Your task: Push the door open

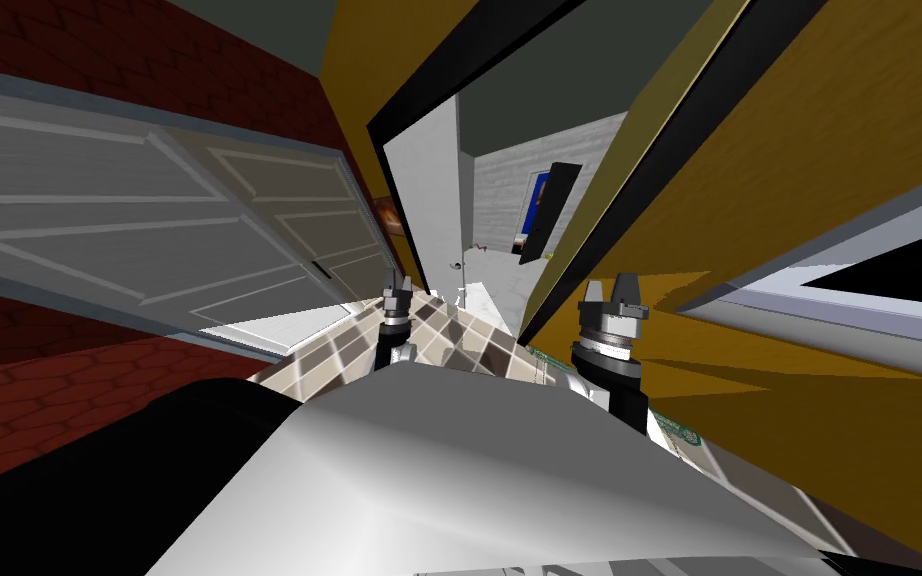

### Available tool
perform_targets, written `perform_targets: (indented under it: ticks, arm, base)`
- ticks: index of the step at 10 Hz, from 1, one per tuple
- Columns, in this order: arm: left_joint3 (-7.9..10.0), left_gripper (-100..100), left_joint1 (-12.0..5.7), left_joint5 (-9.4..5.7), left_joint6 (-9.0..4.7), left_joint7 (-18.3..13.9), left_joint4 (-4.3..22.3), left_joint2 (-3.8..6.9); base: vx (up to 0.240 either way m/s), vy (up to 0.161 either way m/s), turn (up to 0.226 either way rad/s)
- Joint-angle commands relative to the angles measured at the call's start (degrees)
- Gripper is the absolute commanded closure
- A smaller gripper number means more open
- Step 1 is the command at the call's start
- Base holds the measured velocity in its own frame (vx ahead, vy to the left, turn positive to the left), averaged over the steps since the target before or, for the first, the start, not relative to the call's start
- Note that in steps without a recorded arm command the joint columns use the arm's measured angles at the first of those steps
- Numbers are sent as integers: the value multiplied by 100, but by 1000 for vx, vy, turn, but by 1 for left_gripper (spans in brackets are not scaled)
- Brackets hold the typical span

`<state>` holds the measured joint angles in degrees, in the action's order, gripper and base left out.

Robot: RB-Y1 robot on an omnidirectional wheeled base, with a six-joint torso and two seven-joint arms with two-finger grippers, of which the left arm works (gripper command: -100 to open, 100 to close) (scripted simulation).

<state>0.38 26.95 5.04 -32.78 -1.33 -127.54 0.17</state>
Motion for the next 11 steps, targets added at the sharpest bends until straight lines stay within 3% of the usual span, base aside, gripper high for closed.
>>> perform_targets:
  ticks: [1, 10, 11]
  arm:
    - [-3, -100, -79, -11, -18, -20, 175, 43]
    - [-88, -100, -636, -54, -236, -106, 1463, 241]
    - [-88, -100, -636, -54, -236, -106, 1510, 241]
  base:
    - [80, 53, -30]
    - [86, 44, -41]
    - [66, 42, -13]
